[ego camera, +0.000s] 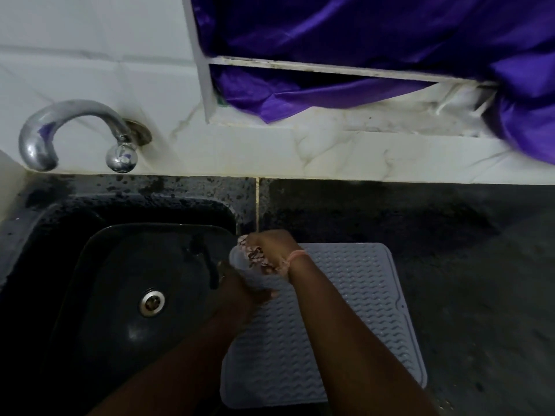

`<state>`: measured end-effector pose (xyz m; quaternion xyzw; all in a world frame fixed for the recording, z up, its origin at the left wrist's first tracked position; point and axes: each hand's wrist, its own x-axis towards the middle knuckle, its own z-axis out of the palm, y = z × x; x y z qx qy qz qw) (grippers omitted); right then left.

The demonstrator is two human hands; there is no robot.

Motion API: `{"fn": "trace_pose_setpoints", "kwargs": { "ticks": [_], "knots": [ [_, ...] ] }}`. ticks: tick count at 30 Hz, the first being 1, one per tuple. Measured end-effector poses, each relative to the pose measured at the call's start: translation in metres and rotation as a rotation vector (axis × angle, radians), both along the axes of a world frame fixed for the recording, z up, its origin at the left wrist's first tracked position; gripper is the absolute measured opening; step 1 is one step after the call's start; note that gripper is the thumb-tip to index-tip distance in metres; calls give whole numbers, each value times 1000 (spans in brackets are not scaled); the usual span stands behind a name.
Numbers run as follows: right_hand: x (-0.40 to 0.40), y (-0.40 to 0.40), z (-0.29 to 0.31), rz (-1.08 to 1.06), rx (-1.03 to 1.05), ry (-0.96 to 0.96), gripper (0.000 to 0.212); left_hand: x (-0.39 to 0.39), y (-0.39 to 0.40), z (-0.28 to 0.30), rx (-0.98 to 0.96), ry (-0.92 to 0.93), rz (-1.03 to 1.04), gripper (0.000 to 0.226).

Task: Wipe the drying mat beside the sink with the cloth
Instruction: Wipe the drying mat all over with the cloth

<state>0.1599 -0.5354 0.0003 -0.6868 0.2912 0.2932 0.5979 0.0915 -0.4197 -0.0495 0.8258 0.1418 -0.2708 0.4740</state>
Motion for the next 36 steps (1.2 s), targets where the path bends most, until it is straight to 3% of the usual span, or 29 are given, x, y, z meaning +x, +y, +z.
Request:
{"fn": "trace_pose_setpoints", "kwargs": {
  "ticks": [2,5,8,12,16,22,28,36],
  "knots": [
    [-13,-44,2,-120,-18,-51,11,-2,-2,-3,-21,24,-6,130],
    [-34,-124,0,-260,-229,-120,10,0,-3,-6,15,36,12,156],
    [-54,-194,-5,-235,-607,-144,21,2,0,-8,-6,57,-19,155],
    [-68,-230,-11,-128,-790,-67,24,4,1,-12,29,63,-23,158],
    [-63,-223,-17,-118,-841,-32,31,6,1,-14,25,72,-11,176],
    [-52,-220,-12,-91,-796,10,32,6,1,-19,53,18,-35,174],
    [-38,-189,-4,41,-785,-3,20,6,3,-18,-8,49,-22,163],
    [-16,-122,-9,144,-703,-14,26,3,2,-17,-72,34,41,150]
  ]
}}
